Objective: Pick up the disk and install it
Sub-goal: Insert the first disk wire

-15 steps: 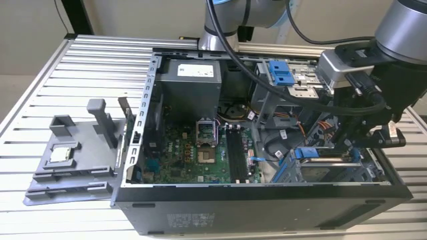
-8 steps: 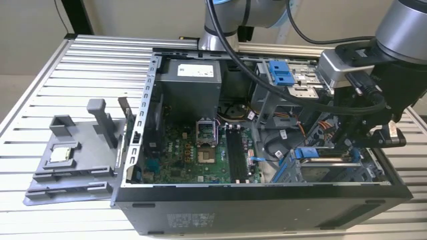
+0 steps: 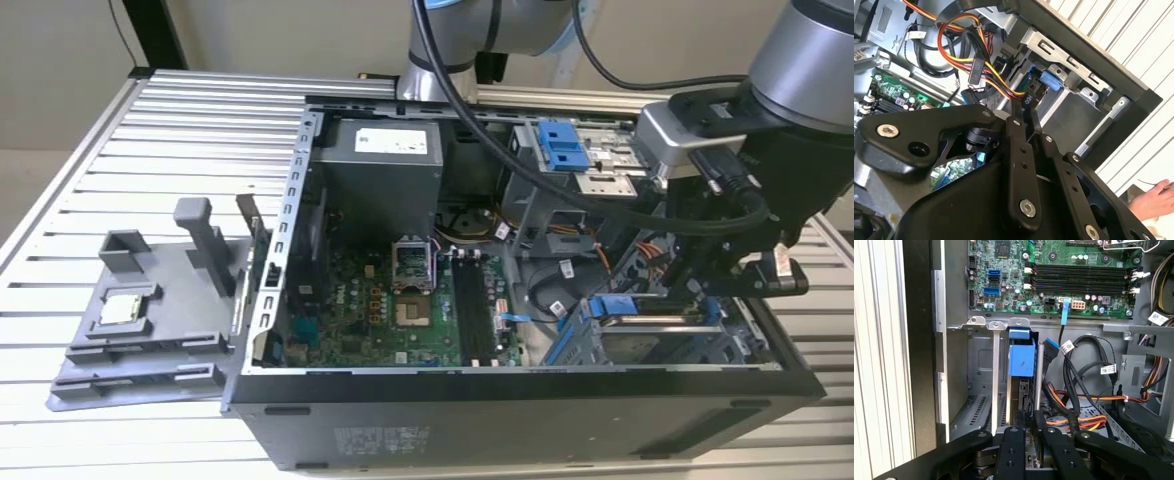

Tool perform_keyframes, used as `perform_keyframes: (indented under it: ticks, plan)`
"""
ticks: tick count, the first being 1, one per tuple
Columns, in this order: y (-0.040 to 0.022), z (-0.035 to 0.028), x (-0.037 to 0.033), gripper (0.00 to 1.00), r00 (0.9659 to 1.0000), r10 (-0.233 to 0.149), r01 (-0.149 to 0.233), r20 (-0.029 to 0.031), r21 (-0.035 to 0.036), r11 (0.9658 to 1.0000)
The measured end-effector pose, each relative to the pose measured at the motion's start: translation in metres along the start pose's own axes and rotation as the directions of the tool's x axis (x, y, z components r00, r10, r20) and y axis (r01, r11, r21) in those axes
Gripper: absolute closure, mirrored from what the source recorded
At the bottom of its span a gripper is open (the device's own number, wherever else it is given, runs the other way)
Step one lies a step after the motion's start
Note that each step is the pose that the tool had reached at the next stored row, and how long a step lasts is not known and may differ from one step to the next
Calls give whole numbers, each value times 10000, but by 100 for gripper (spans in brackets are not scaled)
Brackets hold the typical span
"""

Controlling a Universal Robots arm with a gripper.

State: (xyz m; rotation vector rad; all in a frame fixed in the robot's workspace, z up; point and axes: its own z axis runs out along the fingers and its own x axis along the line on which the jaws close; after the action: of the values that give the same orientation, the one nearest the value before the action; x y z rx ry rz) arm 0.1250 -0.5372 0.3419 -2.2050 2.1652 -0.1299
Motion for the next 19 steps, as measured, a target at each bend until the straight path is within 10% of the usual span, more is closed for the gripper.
perform_keyframes:
  ticks: [19]
  plan:
    - [-15,31,7,100,9999,146,-146,-5,-3,9999]
